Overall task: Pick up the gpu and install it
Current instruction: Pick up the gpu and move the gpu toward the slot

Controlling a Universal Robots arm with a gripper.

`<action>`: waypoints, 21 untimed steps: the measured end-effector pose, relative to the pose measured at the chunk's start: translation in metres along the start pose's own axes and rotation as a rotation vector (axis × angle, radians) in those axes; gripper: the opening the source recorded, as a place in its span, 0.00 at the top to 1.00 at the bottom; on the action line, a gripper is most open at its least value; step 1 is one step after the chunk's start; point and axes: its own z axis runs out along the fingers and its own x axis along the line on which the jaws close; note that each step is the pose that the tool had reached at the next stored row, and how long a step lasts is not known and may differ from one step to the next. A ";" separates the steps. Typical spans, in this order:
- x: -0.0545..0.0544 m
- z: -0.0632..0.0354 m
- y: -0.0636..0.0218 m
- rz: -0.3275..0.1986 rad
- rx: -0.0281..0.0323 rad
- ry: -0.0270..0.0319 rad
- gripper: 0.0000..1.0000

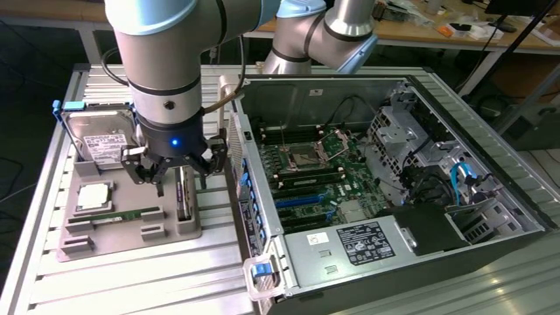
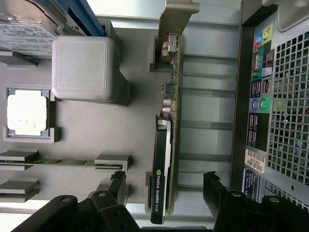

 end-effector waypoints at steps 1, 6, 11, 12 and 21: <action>0.000 0.0000 0.0000 0.000 0.0000 0.0000 0.30; 0.000 0.0000 0.0000 0.000 0.0000 -0.0001 0.43; 0.000 0.0000 0.0000 0.000 0.0000 -0.0001 0.52; 0.000 0.0000 0.0000 0.000 0.0001 0.0001 0.52; 0.000 0.0064 0.0003 0.000 -0.0010 -0.0001 0.52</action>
